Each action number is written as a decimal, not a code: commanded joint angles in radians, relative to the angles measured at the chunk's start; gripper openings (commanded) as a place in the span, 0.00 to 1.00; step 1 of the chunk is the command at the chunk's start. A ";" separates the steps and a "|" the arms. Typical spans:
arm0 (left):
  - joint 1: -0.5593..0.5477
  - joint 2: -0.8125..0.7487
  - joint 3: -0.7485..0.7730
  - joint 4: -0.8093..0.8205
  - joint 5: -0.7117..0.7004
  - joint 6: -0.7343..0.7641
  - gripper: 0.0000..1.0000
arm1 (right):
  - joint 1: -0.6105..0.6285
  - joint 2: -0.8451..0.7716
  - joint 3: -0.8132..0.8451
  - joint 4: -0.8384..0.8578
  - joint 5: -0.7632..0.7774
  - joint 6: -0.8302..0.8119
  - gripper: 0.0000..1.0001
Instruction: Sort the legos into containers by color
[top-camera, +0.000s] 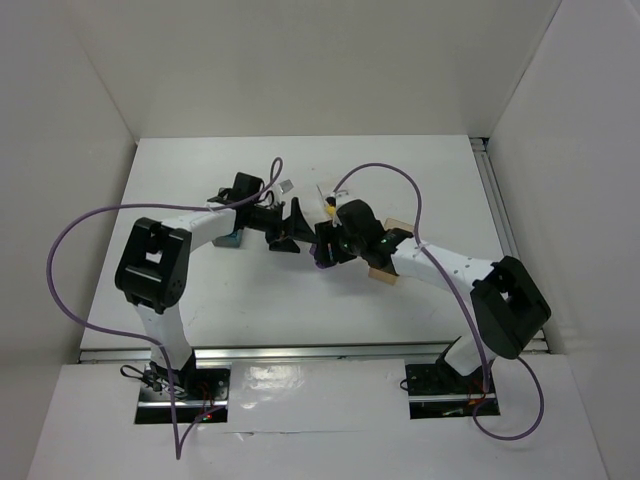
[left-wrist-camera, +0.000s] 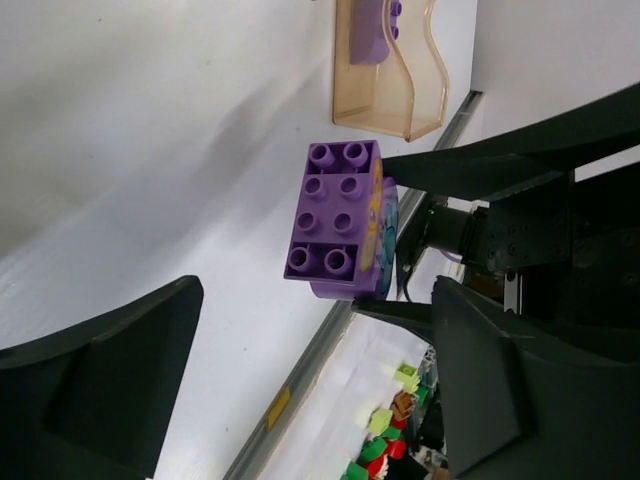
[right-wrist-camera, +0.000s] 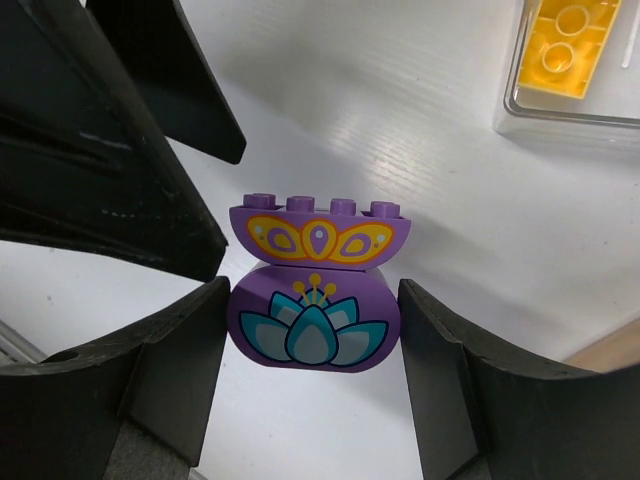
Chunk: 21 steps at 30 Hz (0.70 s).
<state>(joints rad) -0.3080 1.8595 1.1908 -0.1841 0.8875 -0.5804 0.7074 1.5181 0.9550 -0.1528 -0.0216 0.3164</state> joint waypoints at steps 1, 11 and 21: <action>0.007 0.020 -0.008 -0.008 0.022 0.019 1.00 | 0.012 -0.013 -0.005 0.055 0.034 -0.008 0.55; -0.014 0.061 -0.082 0.187 0.137 -0.077 0.93 | 0.030 -0.024 0.005 0.045 0.034 -0.008 0.55; -0.037 0.079 -0.103 0.333 0.148 -0.193 0.63 | 0.061 -0.015 0.016 0.045 0.034 -0.008 0.55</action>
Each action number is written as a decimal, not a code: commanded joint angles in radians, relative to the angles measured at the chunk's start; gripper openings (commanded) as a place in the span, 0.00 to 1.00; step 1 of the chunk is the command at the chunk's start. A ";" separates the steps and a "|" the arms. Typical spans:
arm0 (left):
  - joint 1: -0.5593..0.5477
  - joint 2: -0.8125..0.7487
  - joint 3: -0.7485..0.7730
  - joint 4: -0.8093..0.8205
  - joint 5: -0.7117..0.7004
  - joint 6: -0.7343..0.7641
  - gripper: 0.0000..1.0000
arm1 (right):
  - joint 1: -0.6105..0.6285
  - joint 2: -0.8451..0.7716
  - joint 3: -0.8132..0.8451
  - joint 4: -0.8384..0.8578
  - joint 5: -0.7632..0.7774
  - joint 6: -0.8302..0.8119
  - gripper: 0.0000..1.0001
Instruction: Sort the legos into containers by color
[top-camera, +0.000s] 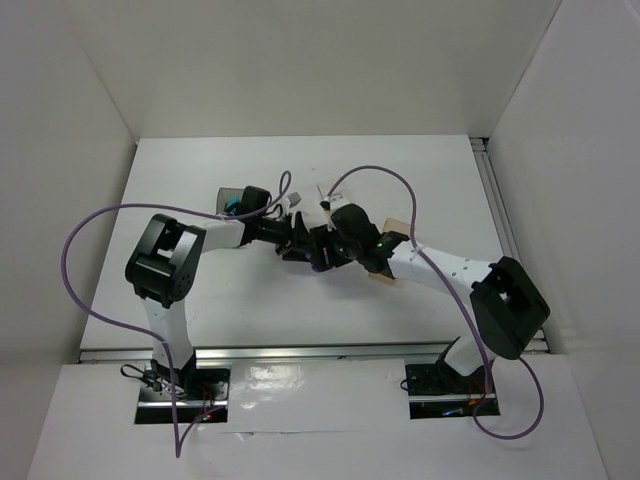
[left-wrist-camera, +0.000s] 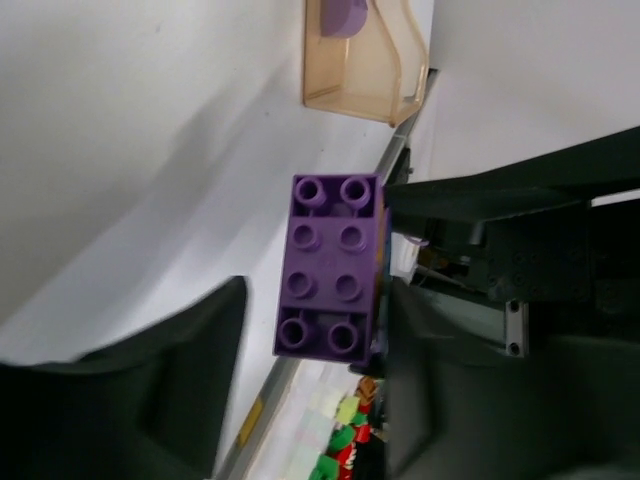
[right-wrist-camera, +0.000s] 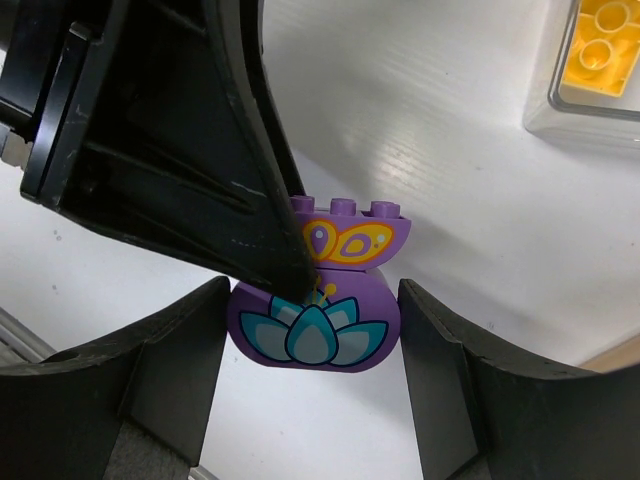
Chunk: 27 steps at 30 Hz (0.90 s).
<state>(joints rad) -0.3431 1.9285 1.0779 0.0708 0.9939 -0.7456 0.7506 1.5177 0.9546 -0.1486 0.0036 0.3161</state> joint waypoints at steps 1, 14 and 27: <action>-0.002 0.010 0.010 0.078 0.042 -0.028 0.57 | 0.018 -0.014 0.016 0.041 0.009 0.001 0.55; 0.021 0.000 0.028 0.000 -0.113 -0.008 0.00 | 0.027 0.035 -0.019 0.043 0.070 0.001 0.55; 0.030 -0.002 0.119 -0.124 -0.337 -0.019 0.00 | 0.046 0.044 0.001 -0.003 0.124 -0.017 0.55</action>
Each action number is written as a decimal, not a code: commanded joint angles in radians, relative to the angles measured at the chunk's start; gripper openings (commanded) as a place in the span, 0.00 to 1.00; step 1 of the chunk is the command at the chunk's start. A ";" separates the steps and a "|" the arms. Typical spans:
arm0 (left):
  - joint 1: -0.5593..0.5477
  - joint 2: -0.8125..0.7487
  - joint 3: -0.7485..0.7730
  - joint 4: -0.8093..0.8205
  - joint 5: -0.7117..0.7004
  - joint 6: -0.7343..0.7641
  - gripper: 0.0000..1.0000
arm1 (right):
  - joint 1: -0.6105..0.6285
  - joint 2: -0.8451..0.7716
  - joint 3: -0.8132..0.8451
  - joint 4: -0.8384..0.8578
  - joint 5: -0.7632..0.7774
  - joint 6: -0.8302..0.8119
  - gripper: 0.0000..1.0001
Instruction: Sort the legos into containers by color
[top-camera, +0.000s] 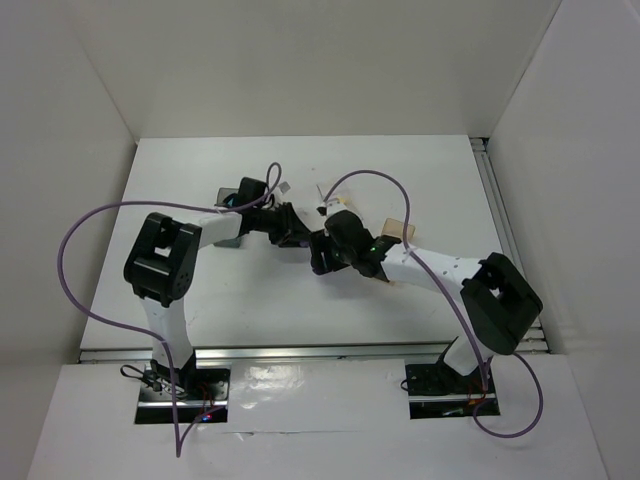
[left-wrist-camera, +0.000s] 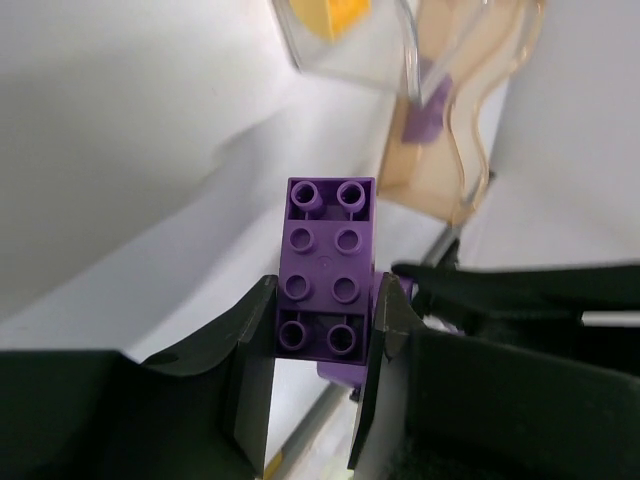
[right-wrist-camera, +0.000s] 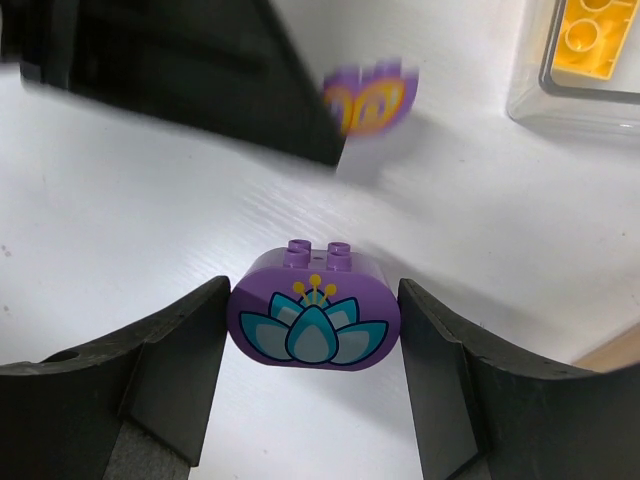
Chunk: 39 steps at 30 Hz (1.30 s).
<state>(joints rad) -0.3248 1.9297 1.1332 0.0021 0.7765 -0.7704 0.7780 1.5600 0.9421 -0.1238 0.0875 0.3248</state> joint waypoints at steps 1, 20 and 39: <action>0.012 -0.003 0.091 -0.077 -0.141 0.016 0.00 | 0.018 0.002 0.014 -0.040 0.050 -0.026 0.55; -0.049 -0.107 0.261 -0.307 -0.321 0.189 0.00 | -0.042 -0.225 0.008 -0.244 0.458 0.140 0.55; -0.319 -0.043 0.505 -0.389 -0.401 0.158 0.00 | -0.330 -0.161 0.063 -0.258 0.451 0.183 1.00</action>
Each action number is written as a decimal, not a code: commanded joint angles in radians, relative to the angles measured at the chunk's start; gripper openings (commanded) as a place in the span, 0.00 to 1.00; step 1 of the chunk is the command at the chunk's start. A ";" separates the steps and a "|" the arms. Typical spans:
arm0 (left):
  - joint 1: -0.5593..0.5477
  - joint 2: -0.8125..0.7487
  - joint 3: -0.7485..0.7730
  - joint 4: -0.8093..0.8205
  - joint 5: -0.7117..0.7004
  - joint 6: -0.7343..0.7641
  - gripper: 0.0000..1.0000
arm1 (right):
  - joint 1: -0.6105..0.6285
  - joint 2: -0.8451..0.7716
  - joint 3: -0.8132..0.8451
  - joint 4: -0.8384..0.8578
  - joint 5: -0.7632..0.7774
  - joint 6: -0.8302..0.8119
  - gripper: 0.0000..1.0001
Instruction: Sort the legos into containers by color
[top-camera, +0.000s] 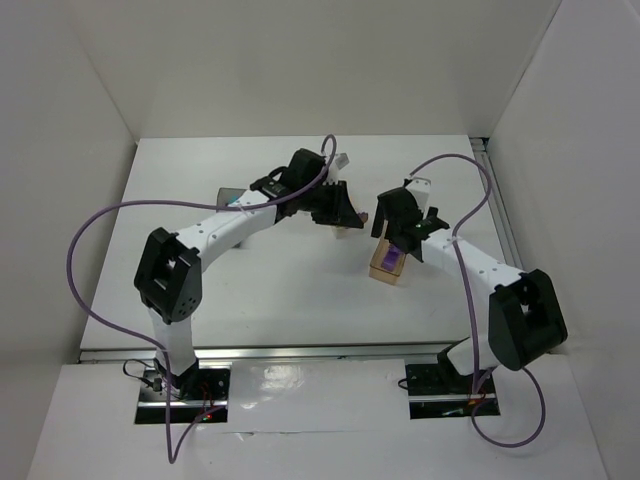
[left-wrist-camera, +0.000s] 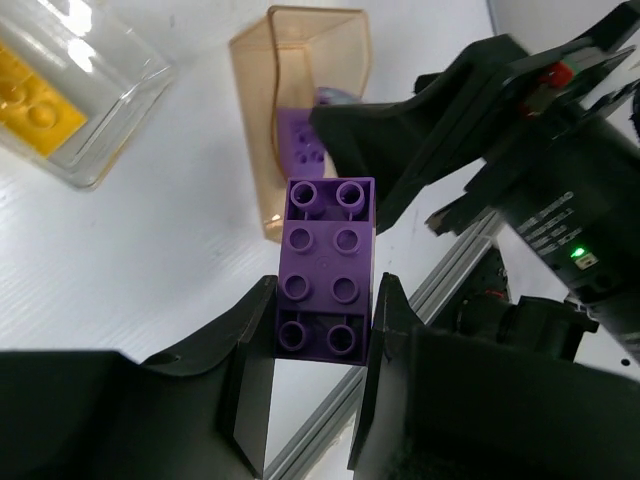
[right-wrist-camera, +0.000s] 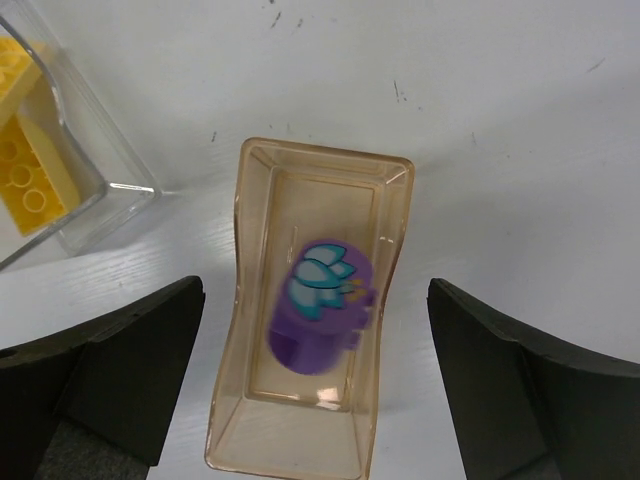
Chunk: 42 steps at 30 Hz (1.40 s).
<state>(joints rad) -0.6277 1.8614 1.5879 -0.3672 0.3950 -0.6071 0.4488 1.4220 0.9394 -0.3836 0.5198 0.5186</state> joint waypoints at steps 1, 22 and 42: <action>-0.035 0.025 0.064 -0.030 -0.031 -0.005 0.00 | -0.010 -0.035 0.065 -0.009 0.031 -0.011 1.00; -0.170 0.412 0.487 -0.179 -0.100 0.004 0.78 | -0.191 -0.483 0.082 -0.304 0.135 0.156 1.00; -0.129 -0.374 -0.004 -0.313 -0.491 0.064 0.99 | -0.200 -0.327 0.142 -0.385 0.155 0.198 1.00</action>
<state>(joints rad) -0.7738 1.6482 1.6608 -0.6666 0.0315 -0.5491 0.2543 1.0935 1.0439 -0.7284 0.6441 0.6884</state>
